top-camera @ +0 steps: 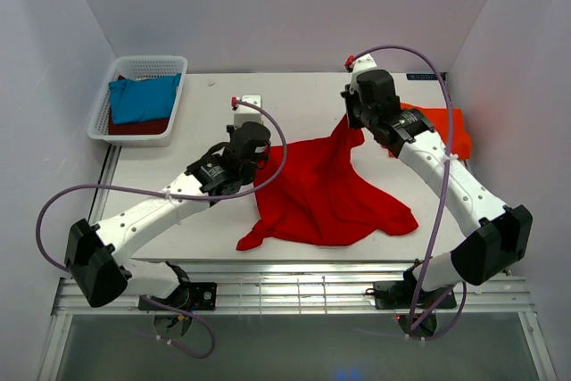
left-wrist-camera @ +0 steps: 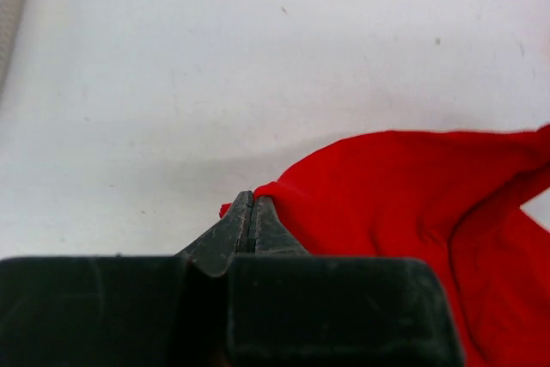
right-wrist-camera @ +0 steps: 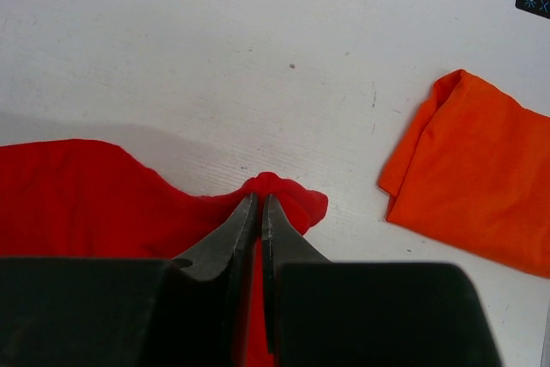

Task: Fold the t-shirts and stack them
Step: Flatten the tshirt out

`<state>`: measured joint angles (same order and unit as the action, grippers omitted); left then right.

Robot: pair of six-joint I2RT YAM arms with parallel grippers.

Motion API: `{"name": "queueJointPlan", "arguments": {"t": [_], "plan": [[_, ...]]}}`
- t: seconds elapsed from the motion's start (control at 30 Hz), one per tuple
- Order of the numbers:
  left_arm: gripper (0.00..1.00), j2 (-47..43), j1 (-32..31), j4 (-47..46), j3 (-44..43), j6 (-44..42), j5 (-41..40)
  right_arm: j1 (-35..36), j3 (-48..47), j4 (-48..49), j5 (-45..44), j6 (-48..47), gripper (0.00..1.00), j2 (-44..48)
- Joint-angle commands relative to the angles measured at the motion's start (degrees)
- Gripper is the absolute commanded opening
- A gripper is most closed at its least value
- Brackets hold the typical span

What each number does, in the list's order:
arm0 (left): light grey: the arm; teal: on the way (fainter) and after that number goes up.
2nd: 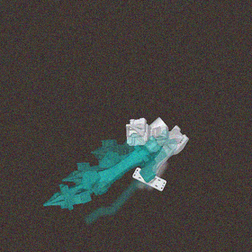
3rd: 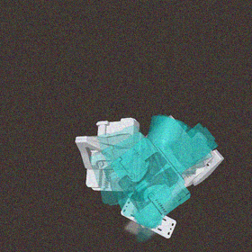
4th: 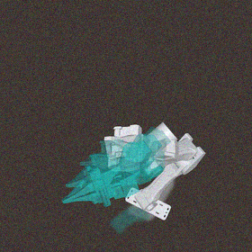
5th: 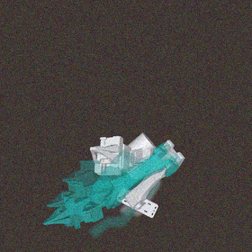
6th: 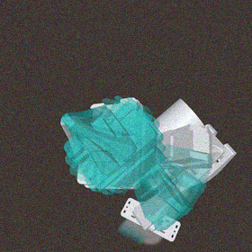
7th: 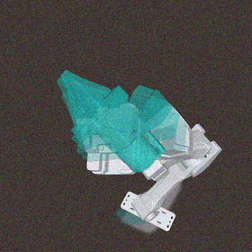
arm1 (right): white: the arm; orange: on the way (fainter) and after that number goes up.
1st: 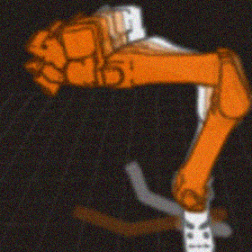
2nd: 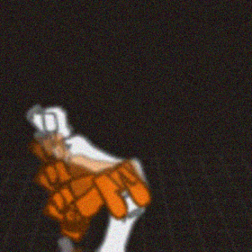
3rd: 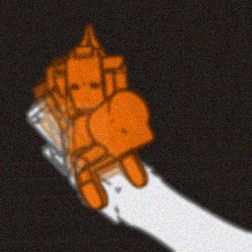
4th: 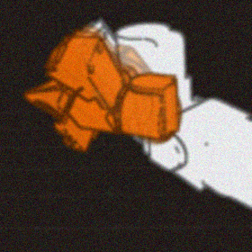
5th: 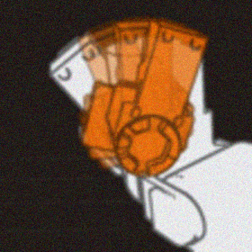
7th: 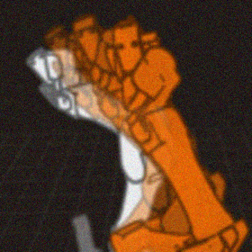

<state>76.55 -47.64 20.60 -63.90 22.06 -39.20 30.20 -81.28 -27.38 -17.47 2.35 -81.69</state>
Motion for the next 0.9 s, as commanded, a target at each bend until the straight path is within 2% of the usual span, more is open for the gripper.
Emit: {"name": "queueJointPlan", "arguments": {"t": [0.0, 0.17, 0.27, 0.33, 0.4, 0.43, 0.47, 0.53, 0.63, 0.67, 0.77, 0.87], "plan": [[0.00, -2.55, 1.23, 3.56, -2.37, -2.82, -7.03, -0.58, -4.15, 0.92, -0.11, -1.29, 0.08, -4.24], [0.00, 1.57, 4.12, 6.29, -0.97, -0.54, -6.33, -0.93, -12.31, 2.68, -0.45, -1.56, 0.08, -16.90], [0.00, 5.09, 5.44, 8.04, -0.70, 2.88, -6.24, -1.02, -22.06, 3.64, -3.08, -1.47, 0.08, -29.09], [0.00, 7.54, 6.41, 8.14, -0.44, 3.60, -5.89, -1.10, -28.55, 4.78, -3.79, -1.12, 0.10, -33.16], [0.00, 8.87, 6.85, 8.75, -0.61, 4.38, -5.80, -1.02, -31.30, 7.23, -3.79, -1.99, 0.30, -37.29], [0.00, 9.92, 7.03, 9.19, -0.70, 4.65, -5.80, -1.02, -32.79, 7.60, -5.10, -2.09, 0.55, -38.01], [0.00, 10.28, 7.21, 10.06, -0.96, 5.09, -5.71, -1.10, -32.98, 7.60, -5.98, -2.09, 0.62, -38.45], [0.00, 10.20, 7.30, 10.25, -0.79, 5.27, -5.27, -1.02, -28.98, 8.03, -8.35, -2.09, 0.70, -36.80], [0.00, 9.76, 7.30, 10.25, -0.17, 5.45, -5.10, -1.02, -19.22, 12.15, -8.20, -2.09, 0.71, -30.30], [0.00, 9.67, 7.30, 10.25, -0.17, 5.45, -4.84, -1.02, -12.48, 13.21, -7.58, -2.09, 0.71, -28.72], [0.00, 9.67, 7.30, 10.16, -0.26, 5.62, -3.96, -1.02, -3.84, 13.76, -5.56, -2.09, 0.65, -24.23], [0.00, 9.93, 7.30, 10.07, -0.35, 5.71, -3.16, -1.02, -0.30, 10.78, -4.15, -0.16, 0.57, -25.09]]}}
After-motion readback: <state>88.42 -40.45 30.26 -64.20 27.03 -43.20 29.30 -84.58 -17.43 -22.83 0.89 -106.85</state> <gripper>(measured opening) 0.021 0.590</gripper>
